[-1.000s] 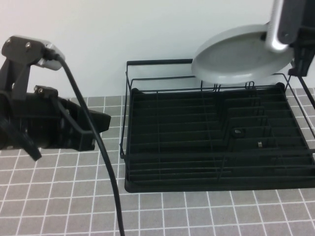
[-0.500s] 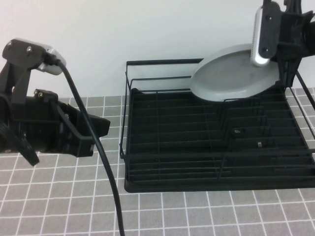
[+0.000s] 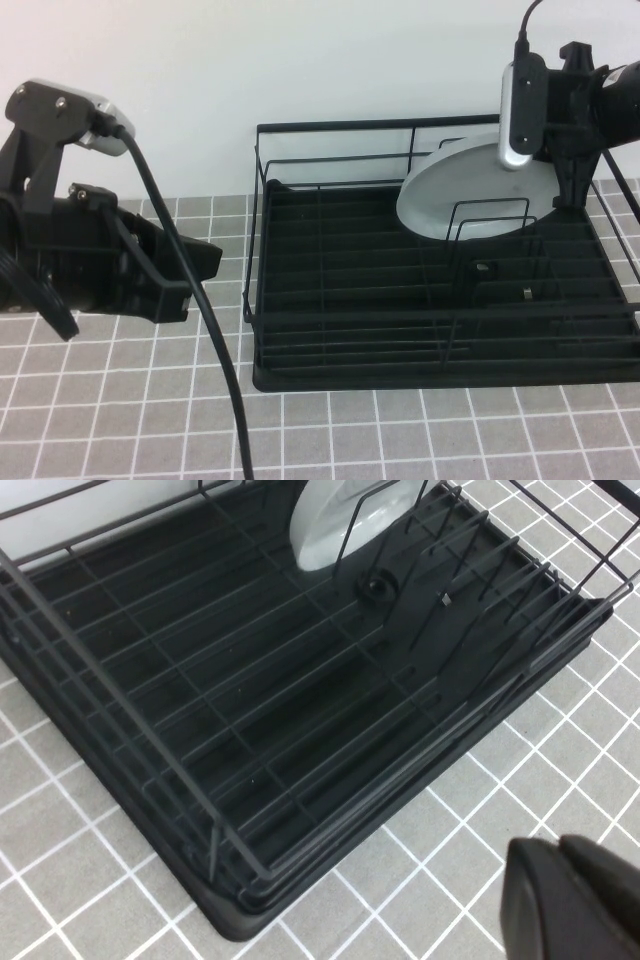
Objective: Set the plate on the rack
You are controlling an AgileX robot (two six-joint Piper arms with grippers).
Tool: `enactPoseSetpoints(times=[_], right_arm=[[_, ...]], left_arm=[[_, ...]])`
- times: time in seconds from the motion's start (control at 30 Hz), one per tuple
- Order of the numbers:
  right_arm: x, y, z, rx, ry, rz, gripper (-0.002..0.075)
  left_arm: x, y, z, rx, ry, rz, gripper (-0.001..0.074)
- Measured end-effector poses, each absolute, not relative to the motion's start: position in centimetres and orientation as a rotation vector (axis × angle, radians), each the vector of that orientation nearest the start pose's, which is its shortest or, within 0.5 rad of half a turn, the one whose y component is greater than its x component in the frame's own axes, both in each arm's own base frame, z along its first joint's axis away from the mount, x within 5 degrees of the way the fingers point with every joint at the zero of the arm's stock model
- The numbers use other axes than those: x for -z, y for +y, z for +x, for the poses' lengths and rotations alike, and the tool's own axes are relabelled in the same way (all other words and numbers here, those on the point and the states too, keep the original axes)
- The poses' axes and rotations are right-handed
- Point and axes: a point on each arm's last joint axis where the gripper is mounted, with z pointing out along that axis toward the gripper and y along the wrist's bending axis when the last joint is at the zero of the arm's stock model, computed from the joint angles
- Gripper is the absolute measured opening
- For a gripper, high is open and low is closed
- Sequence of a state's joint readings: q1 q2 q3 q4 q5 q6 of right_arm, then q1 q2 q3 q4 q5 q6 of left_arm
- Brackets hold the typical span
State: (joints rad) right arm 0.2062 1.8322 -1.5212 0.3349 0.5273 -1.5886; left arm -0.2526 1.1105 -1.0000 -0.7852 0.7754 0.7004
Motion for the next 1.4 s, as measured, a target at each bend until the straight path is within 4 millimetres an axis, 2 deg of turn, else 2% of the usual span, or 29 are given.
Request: enactPoseSetpoints(times=[0.17, 0.27, 0.37, 0.5, 0.57, 0.63, 0.7, 0.77, 0.9, 1.0, 1.17, 1.27, 1.4], right_arm=[[-29.2, 10.2, 41.5, 0.365, 1.647, -1.618, 0.0329], [-29.2, 10.2, 41.5, 0.366, 1.648, -1.611, 0.0389], [-30.0, 10.1, 41.3, 0.344, 1.684, -1.523, 0.0411], [-31.7, 10.1, 40.0, 0.262, 1.749, -1.451, 0.0408], [-32.8, 10.0, 39.1, 0.216, 1.788, -1.401, 0.0377], [-34.3, 9.8, 38.1, 0.184, 1.814, -1.327, 0.0308], [-36.1, 9.6, 36.9, 0.166, 1.817, -1.270, 0.0186], [-37.9, 9.4, 35.4, 0.117, 1.842, -1.181, 0.0017], [-40.2, 9.1, 32.9, -0.014, 1.911, -1.029, 0.0004], [-41.6, 8.8, 30.8, -0.101, 1.944, -0.894, 0.0003], [-43.7, 7.8, 25.9, -0.156, 1.909, -0.748, 0.0003], [-44.4, 7.1, 22.8, -0.200, 1.844, -0.638, 0.0003], [-43.5, 6.3, 18.7, -0.267, 1.713, -0.514, 0.0001]], left_arm=[[-36.3, -10.0, 20.6, 0.665, 2.084, 0.646, 0.0001], [-36.3, -10.0, 20.6, 0.667, 2.086, 0.649, 0.0001], [-36.2, -10.0, 20.5, 0.666, 2.091, 0.656, 0.0001], [-35.9, -9.7, 20.6, 0.597, 2.112, 0.686, 0.0001], [-35.7, -9.4, 20.6, 0.568, 2.135, 0.677, 0.0001], [-35.6, -9.3, 20.6, 0.556, 2.152, 0.676, 0.0001], [-35.6, -9.4, 20.6, 0.560, 2.156, 0.680, 0.0001], [-35.5, -9.4, 20.5, 0.569, 2.158, 0.678, 0.0001], [-35.5, -9.4, 20.5, 0.576, 2.166, 0.673, 0.0001], [-35.3, -9.2, 19.6, 0.594, 2.157, 0.648, 0.0001], [-34.5, -8.4, 16.6, 0.607, 2.092, 0.577, 0.0001], [-33.9, -7.4, 14.1, 0.567, 2.014, 0.533, 0.0001], [-32.1, -5.9, 11.2, 0.466, 1.895, 0.472, 0.0001]])
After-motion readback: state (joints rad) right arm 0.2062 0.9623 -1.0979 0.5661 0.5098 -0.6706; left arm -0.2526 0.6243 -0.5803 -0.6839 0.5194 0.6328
